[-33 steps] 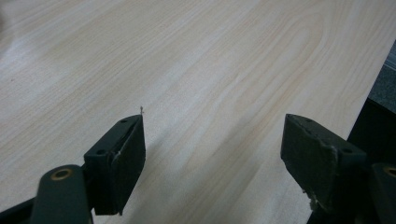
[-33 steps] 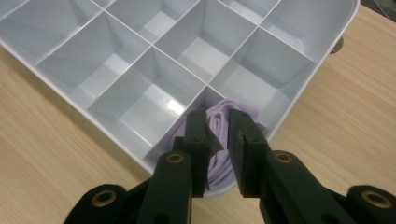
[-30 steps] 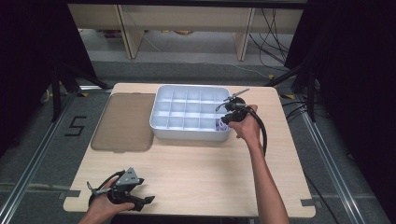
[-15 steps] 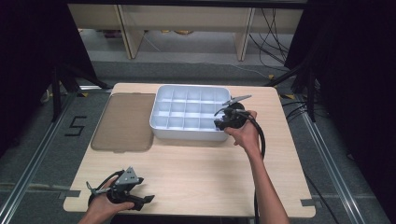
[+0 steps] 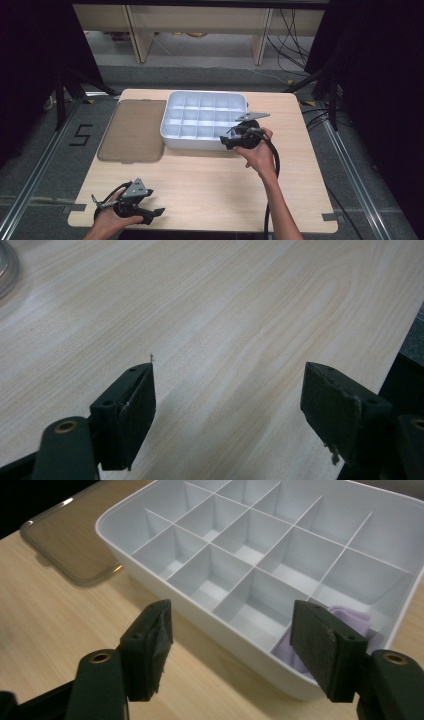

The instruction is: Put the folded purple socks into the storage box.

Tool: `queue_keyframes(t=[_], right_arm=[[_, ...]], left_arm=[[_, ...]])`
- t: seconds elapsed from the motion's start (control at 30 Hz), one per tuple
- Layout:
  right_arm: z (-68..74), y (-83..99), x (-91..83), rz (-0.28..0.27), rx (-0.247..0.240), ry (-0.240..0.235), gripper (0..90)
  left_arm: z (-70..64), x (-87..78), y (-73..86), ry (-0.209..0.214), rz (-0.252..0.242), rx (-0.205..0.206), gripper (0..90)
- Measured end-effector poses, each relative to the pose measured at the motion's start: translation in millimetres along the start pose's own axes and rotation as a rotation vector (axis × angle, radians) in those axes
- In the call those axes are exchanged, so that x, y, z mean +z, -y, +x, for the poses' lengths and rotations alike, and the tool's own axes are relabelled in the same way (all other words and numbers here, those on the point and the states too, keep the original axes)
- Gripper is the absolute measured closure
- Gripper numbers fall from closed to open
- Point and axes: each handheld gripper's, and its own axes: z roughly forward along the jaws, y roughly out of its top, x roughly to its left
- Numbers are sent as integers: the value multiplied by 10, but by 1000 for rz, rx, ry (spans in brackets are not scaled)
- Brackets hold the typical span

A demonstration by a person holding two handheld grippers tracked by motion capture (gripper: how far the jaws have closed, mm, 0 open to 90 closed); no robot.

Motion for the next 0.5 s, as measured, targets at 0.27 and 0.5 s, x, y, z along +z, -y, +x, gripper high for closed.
queue_keyframes(t=[0.27, 0.5], right_arm=[[166, 109, -30, -46, -1, -25, 293], [286, 201, -70, -40, -20, -49, 271]], left_arm=[[17, -25, -5, -3, 0, 10, 216], [16, -39, -3, -8, -15, -16, 215]])
